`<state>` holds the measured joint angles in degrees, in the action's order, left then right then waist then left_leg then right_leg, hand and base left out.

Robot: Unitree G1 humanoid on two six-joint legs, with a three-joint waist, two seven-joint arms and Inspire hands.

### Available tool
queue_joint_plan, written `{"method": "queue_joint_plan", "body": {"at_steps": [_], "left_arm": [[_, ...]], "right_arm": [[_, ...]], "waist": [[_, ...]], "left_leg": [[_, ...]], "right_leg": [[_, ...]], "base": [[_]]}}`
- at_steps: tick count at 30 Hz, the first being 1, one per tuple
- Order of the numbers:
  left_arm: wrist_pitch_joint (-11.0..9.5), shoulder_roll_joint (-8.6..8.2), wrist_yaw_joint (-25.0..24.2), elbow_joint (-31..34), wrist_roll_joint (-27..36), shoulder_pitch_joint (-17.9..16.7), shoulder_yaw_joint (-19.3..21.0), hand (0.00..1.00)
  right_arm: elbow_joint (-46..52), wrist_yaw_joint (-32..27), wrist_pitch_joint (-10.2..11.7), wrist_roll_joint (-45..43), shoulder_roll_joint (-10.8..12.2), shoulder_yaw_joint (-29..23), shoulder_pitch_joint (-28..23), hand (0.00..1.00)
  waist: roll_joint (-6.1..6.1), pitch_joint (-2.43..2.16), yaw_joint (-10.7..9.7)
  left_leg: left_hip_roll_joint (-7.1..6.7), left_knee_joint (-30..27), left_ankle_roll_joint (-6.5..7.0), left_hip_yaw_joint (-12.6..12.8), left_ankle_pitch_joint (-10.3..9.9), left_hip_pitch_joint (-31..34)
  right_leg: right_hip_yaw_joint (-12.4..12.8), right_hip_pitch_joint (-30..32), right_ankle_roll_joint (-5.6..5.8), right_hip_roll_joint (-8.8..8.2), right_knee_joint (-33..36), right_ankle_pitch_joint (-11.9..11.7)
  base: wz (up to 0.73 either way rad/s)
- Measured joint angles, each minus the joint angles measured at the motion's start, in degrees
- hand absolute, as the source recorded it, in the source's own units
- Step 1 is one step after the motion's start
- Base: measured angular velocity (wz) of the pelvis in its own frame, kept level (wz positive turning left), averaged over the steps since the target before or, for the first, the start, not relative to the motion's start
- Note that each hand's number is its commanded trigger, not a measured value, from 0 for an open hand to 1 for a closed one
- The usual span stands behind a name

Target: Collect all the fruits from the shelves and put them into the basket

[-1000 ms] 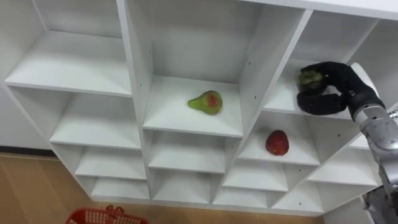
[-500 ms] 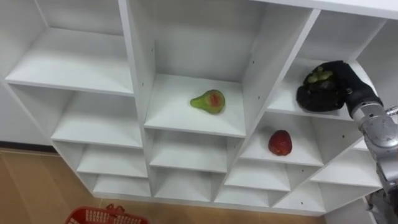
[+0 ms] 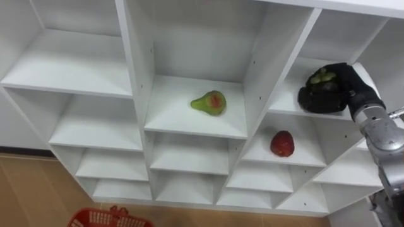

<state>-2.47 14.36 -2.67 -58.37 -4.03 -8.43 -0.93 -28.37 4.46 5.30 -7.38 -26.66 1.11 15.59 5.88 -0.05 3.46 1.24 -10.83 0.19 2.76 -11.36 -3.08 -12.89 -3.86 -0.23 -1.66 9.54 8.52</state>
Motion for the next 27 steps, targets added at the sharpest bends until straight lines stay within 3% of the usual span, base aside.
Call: {"method": "queue_joint_plan", "body": {"at_steps": [5,10,12,15,17,22,25,27], "left_arm": [[-0.37,-0.11,1.27,-0.04,0.01,0.61,0.01,1.0],[-0.38,-0.34,1.88,-0.09,-0.05,0.91,-0.02,1.0],[-0.37,-0.36,1.92,-0.09,-0.06,0.91,-0.02,1.0],[-0.32,-0.43,1.99,-0.08,-0.11,0.91,-0.01,1.0],[-0.36,-0.44,2.01,-0.09,-0.11,1.01,-0.01,1.0],[-0.69,-1.18,2.11,-0.1,0.05,1.17,-0.02,1.0],[-0.79,-1.99,2.11,-0.12,0.04,1.23,0.09,1.0],[-1.23,-2.42,1.99,-0.12,0.05,1.18,0.09,1.0]], "right_arm": [[5.6,0.41,-0.16,0.11,1.07,0.03,-3.65,1.0],[16.07,4.52,0.11,-0.61,1.79,2.35,-8.85,1.0],[18.23,5.87,0.14,-0.55,1.87,3.49,-9.7,1.0],[20.05,7.16,-0.05,-0.59,1.96,4.09,-10.77,1.0],[21.31,7.84,0.08,-0.71,2.68,4.06,-11.64,1.0],[27.77,9.09,0.07,0.36,4.42,4.12,-14.68,1.0],[31.9,9.1,0.05,0.59,4.68,3.97,-15.61,1.0],[34.69,9.5,0.06,0.77,4.88,3.95,-16.0,1.0]], "waist": [[-0.25,0.1,0.09],[-0.87,0.29,-0.01],[-0.81,-0.13,0.18],[-1.15,-0.38,-0.04],[-1.39,-0.34,-0.09],[-3.07,0.4,-1.31],[-3.62,-0.02,-1.49],[-3.57,-0.04,-1.59]], "left_leg": [[0.0,0.15,0.01,0.16,0.01,-0.41],[0.06,0.61,0.01,0.71,-0.01,0.07],[0.11,0.54,0.0,1.37,0.0,0.44],[0.08,0.12,0.01,1.57,0.0,0.25],[0.08,0.16,0.02,1.69,0.01,0.11],[0.08,0.57,0.08,1.77,0.1,0.43],[0.07,1.19,-0.04,1.95,0.59,0.4],[0.12,1.19,-0.06,1.95,0.63,0.37]], "right_leg": [[0.45,-0.17,0.0,0.0,0.05,0.0],[1.61,0.35,0.0,0.14,0.11,0.0],[1.72,0.9,-0.05,0.18,0.21,-0.03],[1.93,0.74,-0.08,0.14,0.24,-0.07],[1.96,0.69,-0.08,0.14,0.24,-0.08],[1.95,1.05,-0.1,0.07,0.25,-0.14],[2.25,1.8,-0.12,0.12,0.24,-0.15],[2.55,1.9,-0.15,0.17,0.23,-0.17]], "base": [[-0.05],[-0.07],[-0.08],[-0.03],[-0.02],[0.0],[-0.03],[0.0]]}}
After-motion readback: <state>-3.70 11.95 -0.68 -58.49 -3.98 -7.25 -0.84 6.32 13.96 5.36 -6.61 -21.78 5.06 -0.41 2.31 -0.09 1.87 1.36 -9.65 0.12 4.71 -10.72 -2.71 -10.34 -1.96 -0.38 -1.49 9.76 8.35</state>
